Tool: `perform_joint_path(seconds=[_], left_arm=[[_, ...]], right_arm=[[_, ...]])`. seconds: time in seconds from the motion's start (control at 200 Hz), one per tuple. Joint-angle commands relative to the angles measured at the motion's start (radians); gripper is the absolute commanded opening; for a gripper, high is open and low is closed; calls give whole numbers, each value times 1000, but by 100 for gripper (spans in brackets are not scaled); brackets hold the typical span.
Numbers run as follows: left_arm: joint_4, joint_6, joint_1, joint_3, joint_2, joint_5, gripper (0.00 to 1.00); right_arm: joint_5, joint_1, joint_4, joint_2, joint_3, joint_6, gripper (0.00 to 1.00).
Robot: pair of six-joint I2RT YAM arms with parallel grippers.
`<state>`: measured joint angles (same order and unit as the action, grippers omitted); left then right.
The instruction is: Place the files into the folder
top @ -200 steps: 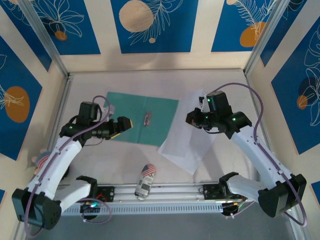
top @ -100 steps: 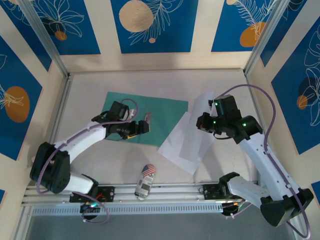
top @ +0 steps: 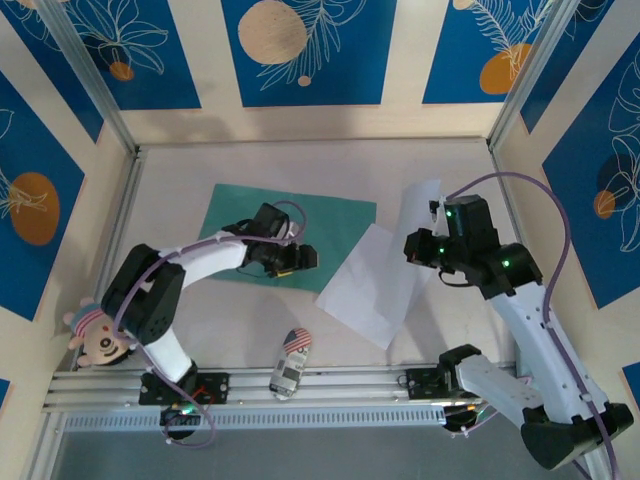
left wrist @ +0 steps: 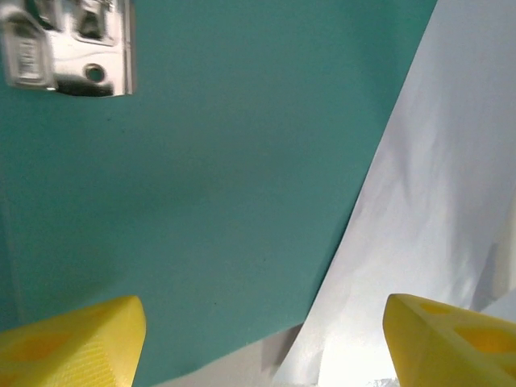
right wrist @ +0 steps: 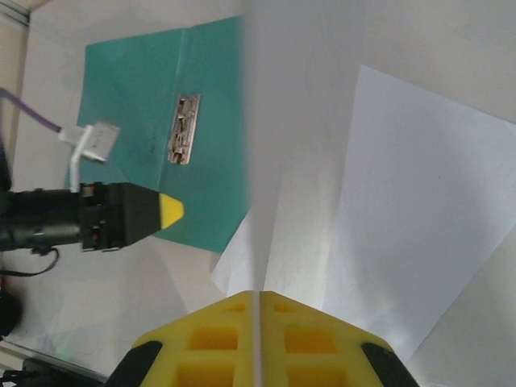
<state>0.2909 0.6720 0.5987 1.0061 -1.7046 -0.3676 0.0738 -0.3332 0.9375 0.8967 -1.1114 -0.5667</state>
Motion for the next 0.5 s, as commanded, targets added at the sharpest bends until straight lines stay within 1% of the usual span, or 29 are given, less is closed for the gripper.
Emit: perform_joint_path(seconds=[0.0, 0.345, 0.495], left_arm=[[-17, 3, 32, 40, -42, 22, 77], [-75, 29, 121, 81, -165, -13, 70], [-88, 28, 148, 103, -214, -34, 62]], right_arm=[[-25, 6, -12, -33, 8, 47, 0], [-19, 14, 6, -44, 1, 56, 0], [-20, 19, 10, -44, 1, 54, 0]])
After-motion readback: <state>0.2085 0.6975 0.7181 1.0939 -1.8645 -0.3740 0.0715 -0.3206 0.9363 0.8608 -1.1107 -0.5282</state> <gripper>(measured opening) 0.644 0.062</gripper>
